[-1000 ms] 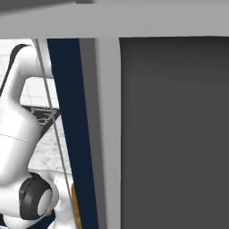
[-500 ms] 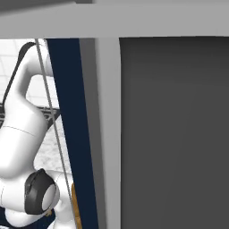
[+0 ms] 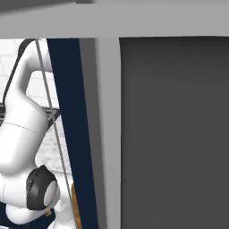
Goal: Put the shaker and condiment bottle from the counter next to their counterparts in the cabinet.
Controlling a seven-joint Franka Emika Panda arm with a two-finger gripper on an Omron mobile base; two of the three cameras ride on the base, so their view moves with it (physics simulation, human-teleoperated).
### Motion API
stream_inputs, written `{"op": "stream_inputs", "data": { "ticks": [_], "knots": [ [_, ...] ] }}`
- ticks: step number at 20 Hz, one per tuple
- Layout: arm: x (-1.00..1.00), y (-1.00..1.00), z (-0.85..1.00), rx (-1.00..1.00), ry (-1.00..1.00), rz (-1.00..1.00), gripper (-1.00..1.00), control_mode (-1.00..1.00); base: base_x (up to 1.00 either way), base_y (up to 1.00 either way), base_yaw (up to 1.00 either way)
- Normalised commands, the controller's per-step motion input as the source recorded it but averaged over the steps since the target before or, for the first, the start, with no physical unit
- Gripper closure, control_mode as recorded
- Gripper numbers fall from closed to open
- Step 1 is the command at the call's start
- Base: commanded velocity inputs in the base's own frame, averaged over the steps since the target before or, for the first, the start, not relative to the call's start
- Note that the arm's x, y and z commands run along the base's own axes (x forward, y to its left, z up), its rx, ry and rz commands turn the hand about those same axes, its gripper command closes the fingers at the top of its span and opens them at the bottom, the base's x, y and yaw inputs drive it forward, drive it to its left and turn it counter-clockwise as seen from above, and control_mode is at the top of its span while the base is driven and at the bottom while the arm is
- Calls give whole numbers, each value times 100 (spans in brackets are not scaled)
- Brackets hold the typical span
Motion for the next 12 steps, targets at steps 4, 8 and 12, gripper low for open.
{"op": "stream_inputs", "data": {
  "ticks": [4, 8, 12],
  "knots": [
    [22, -4, -1, -7, 0, 3, 100, -100, 0, 0, 0],
    [26, -2, -3, 0, 0, 1, 100, -100, 0, 0, 0],
    [21, -1, -13, 0, 0, 0, 100, -100, 0, 0, 0]
  ]
}}
